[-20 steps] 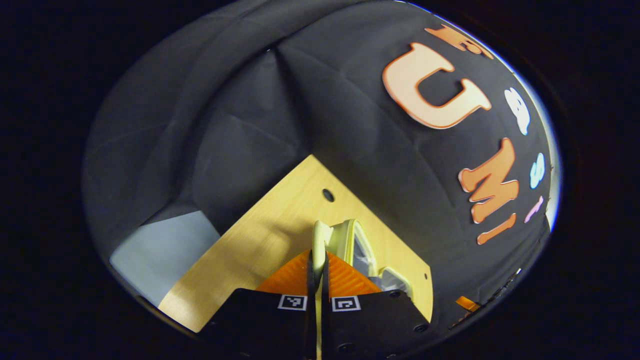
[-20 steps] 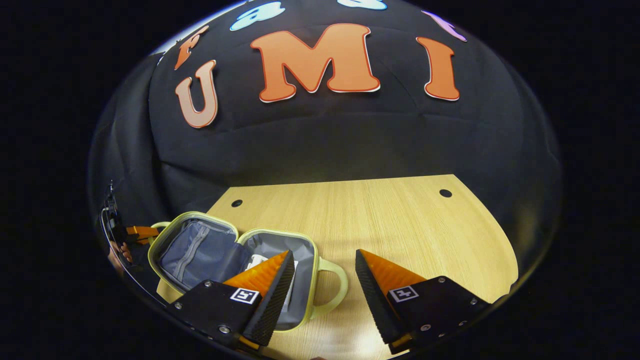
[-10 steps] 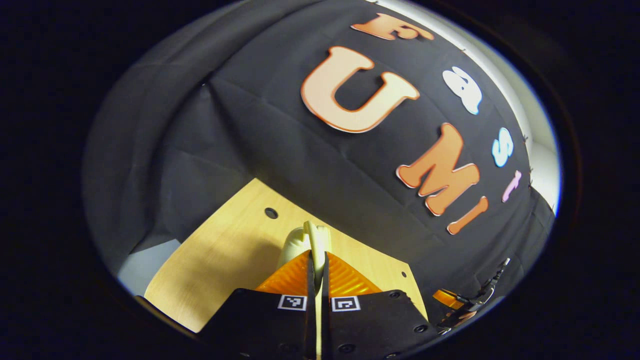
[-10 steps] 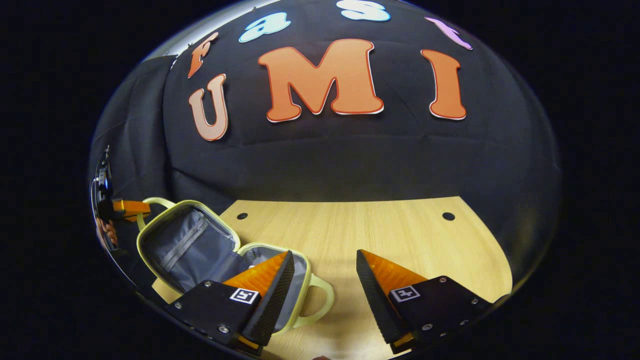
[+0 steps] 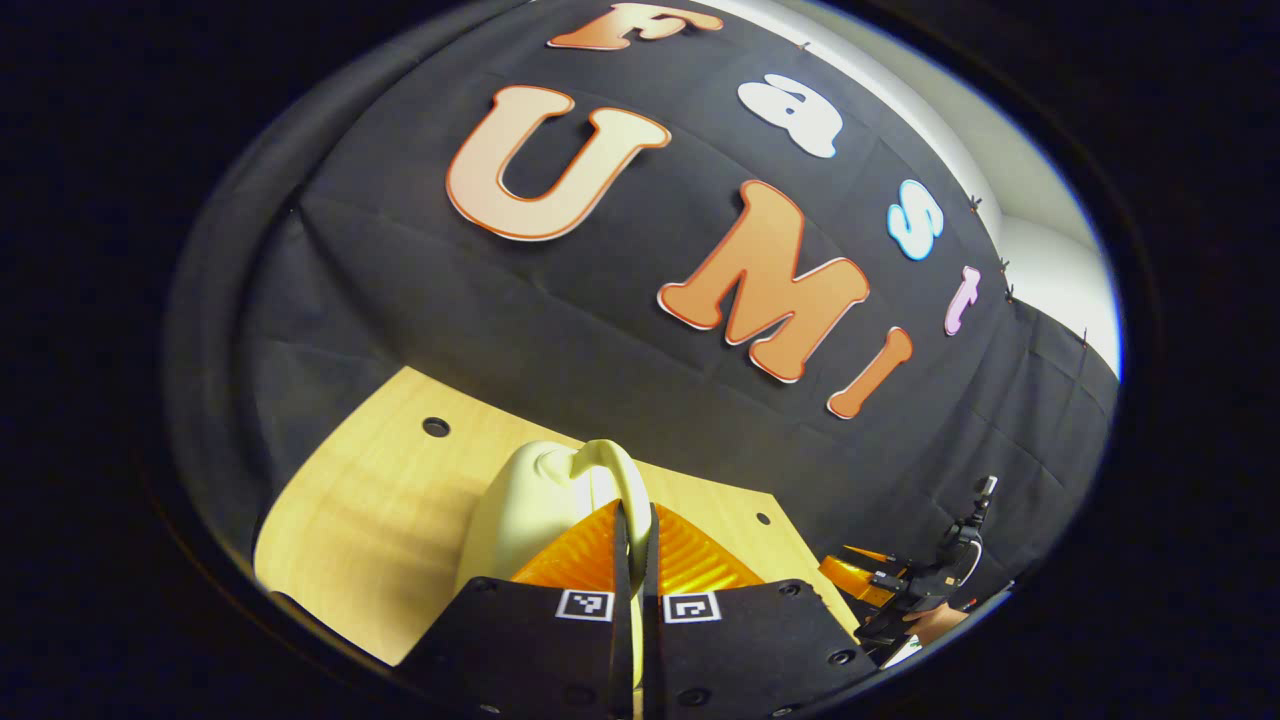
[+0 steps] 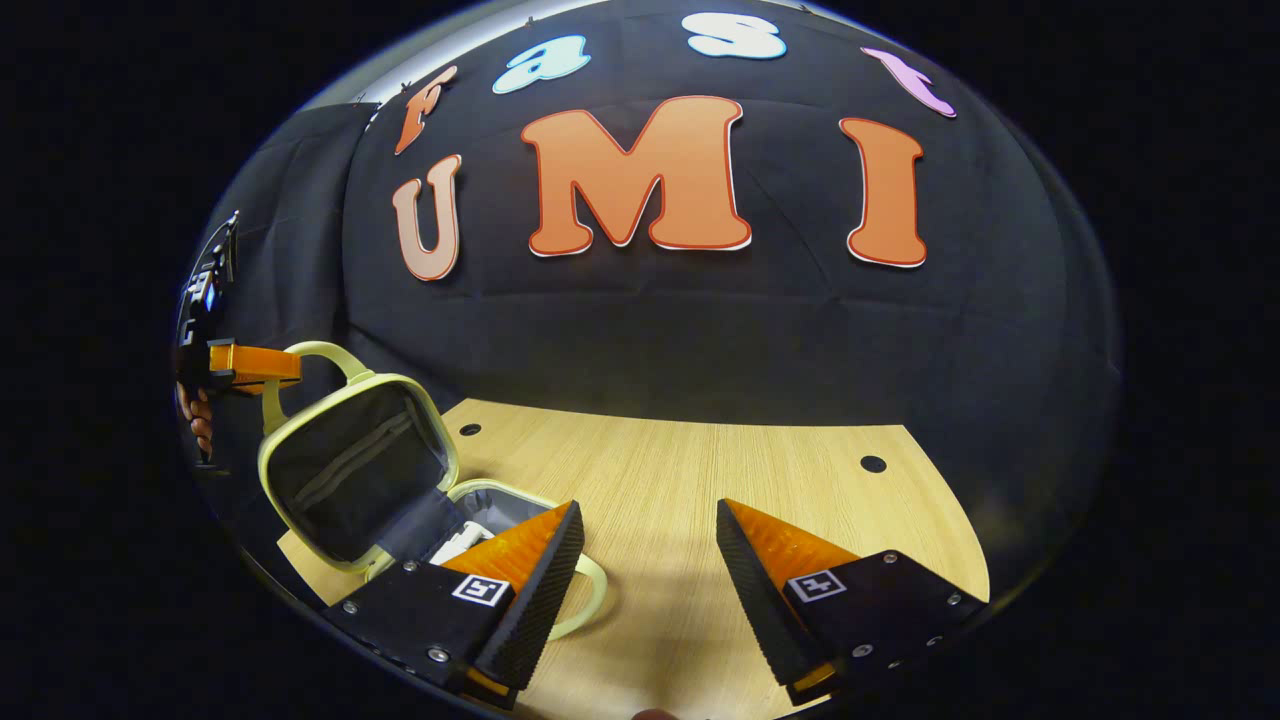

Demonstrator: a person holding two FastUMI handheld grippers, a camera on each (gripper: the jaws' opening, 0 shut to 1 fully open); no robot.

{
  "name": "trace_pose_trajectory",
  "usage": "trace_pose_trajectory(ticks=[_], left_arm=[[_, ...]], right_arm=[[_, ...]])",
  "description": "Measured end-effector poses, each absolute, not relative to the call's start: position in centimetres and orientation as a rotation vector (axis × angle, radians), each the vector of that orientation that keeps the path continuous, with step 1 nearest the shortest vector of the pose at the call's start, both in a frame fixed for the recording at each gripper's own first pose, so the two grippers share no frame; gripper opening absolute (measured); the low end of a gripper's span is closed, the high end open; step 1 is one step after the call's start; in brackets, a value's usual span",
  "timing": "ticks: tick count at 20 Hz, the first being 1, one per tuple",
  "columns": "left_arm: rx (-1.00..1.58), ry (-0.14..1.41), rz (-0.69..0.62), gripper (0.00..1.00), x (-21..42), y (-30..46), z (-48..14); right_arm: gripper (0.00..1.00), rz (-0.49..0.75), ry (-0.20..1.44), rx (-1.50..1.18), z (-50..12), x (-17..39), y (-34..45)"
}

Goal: First open the suitcase, pack the skin care products into it, and then close the suitcase.

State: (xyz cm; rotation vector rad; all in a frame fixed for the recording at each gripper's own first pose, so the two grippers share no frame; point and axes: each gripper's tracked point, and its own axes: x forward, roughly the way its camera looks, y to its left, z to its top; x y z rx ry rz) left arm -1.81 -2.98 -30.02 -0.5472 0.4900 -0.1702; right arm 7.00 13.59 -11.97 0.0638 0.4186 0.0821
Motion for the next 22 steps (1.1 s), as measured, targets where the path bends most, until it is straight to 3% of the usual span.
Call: trace_pose_trajectory(ticks=[7, 22], left_arm=[[-0.595, 0.515, -0.224, 0.04, -1.3, -12.6, -31.7], [-0.430, 0.787, -0.281, 0.04, -3.0, -26.9, -42.9]], right_arm=[[0.86, 0.124, 0.427, 0.091, -13.0, 5.8, 11.1], [0.86, 0.151, 0.444, 0.118, -14.6, 5.0, 8.6]])
